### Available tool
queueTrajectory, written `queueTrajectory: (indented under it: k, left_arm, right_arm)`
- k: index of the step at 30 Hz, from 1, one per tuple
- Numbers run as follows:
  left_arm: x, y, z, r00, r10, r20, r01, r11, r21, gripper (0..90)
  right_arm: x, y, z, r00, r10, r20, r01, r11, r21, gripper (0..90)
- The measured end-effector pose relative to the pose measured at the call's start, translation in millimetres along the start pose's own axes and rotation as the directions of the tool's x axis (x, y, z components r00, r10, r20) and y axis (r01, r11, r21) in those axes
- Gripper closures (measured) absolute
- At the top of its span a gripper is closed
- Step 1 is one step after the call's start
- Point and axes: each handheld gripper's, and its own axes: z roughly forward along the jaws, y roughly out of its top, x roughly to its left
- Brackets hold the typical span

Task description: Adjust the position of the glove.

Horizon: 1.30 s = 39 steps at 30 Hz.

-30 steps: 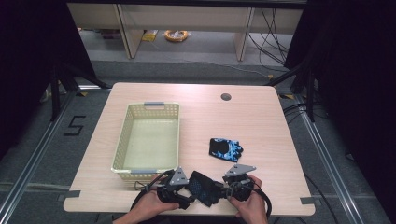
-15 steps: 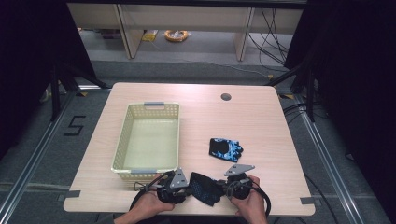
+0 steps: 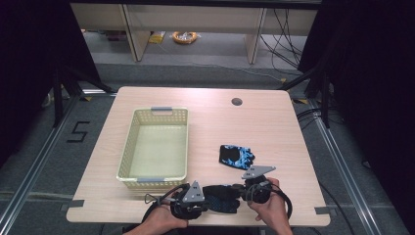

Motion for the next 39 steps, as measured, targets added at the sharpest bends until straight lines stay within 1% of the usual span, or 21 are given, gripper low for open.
queueTrajectory:
  k: [2,3,5,7,8,10,12,14,15,18,21,23,24,26,27,28,31,33,34,37,39]
  left_arm:
    - [0.7,3.8,1.9,1.0,-0.003,-0.001,0.003,1.0,0.003,81.8]
    - [2.0,5.1,3.3,1.0,-0.003,-0.004,0.003,1.0,0.002,81.8]
    - [4.2,6.3,7.1,0.9999,-0.01,-0.003,0.01,1.0,0.002,81.8]
    - [6.1,5.2,11.0,0.9997,-0.023,-0.003,0.023,0.9997,0.008,81.7]
    - [8.8,4.8,12.0,1.0,0.001,-0.001,-0.001,0.9998,0.017,81.6]
    - [9.5,1.4,15.9,0.9997,-0.018,-0.015,0.019,0.9991,0.039,81.5]
    - [9.0,0.5,17.2,0.9996,-0.027,-0.001,0.027,0.999,0.035,81.2]
    - [10.5,-0.2,17.2,0.9998,-0.018,-0.01,0.019,0.9991,0.038,81.0]
    - [10.7,-0.2,17.1,0.9997,-0.022,-0.01,0.022,0.999,0.039,80.1]
    - [10.2,-1.2,16.9,0.9997,-0.023,-0.012,0.024,0.9989,0.039,77.9]
    - [10.1,-1.3,15.5,1.0,-0.008,-0.001,0.008,0.9993,0.035,76.7]
    - [9.6,-2.5,15.0,0.9994,-0.032,-0.01,0.032,0.9989,0.033,74.9]
    - [9.8,-2.7,14.0,0.9996,-0.027,0.002,0.027,0.9988,0.041,72.5]
    - [9.6,-3.7,13.3,0.9997,-0.024,-0.006,0.025,0.999,0.037,70.9]
    - [9.9,-3.7,12.2,0.9997,-0.026,-0.005,0.026,0.9989,0.038,65.2]
    - [9.6,-3.8,11.5,0.9991,-0.041,-0.003,0.041,0.9987,0.031,61.1]
    - [9.0,-3.8,6.5,0.999,-0.045,0.0,0.045,0.9989,0.017,56.2]
    - [8.0,-3.8,2.8,0.9977,-0.068,-0.002,0.068,0.9977,-0.002,54.1]
    - [8.4,-3.8,-1.4,0.9967,-0.081,-0.001,0.081,0.9967,-0.01,49.4]
    - [8.8,-5.0,-6.7,0.9971,-0.076,-0.006,0.076,0.9971,-0.009,45.4]
    - [5.5,-7.4,-10.9,0.9937,-0.112,0.004,0.112,0.9931,-0.034,43.6]
  right_arm:
    - [-3.1,-0.1,-0.7,0.9999,0.014,0.005,-0.014,1.0,-0.005,86.0]
    - [-5.4,0.9,-3.7,0.9992,0.038,-0.007,-0.038,0.999,0.014,86.0]
    - [-8.0,0.7,-3.4,0.9996,0.027,0.002,-0.027,0.999,0.017,86.0]
    - [-10.8,1.1,-2.0,0.9985,0.055,-0.007,-0.055,0.998,0.026,86.0]
    - [-13.7,0.7,1.5,0.9989,0.047,-0.006,-0.047,0.999,0.027,85.9]
    - [-14.6,0.3,5.5,0.9983,0.059,-0.006,-0.058,0.997,0.049,85.9]
    - [-15.7,-1.4,11.2,0.9988,0.049,0.003,-0.049,0.997,0.057,85.7]
    - [-16.4,-2.4,14.7,0.999,0.043,0.013,-0.044,0.998,0.041,85.5]
    - [-16.4,-3.2,15.9,0.9987,0.048,0.018,-0.049,0.996,0.077,84.9]
    - [-17.0,-5.6,20.4,0.9986,0.041,0.032,-0.043,0.997,0.057,84.0]
    - [-16.2,-4.7,18.7,0.9982,0.048,0.035,-0.051,0.996,0.074,82.3]
    - [-15.7,-5.2,19.2,0.9975,0.057,0.041,-0.06,0.996,0.071,80.4]
    - [-15.9,-5.5,19.6,0.9974,0.061,0.039,-0.063,0.996,0.064,79.6]
    - [-15.9,-5.2,18.1,0.9964,0.075,0.04,-0.077,0.994,0.071,76.4]
    - [-15.2,-6.0,19.3,0.9946,0.094,0.045,-0.096,0.994,0.051,75.1]
    - [-15.6,-6.0,16.4,0.9952,0.086,0.047,-0.089,0.994,0.063,71.5]
    - [-14.5,-6.1,14.4,0.9946,0.094,0.043,-0.096,0.995,0.033,66.9]
    - [-14.9,-5.5,11.8,0.9948,0.09,0.048,-0.092,0.995,0.048,66.4]
    - [-15.9,-4.9,9.6,0.9943,0.091,0.056,-0.092,0.995,0.028,63.4]
    - [-17.3,-4.8,8.0,0.9914,0.111,0.069,-0.111,0.994,-0.011,61.4]
    - [-18.8,-3.5,5.7,0.9893,0.124,0.076,-0.122,0.992,-0.031,60.3]
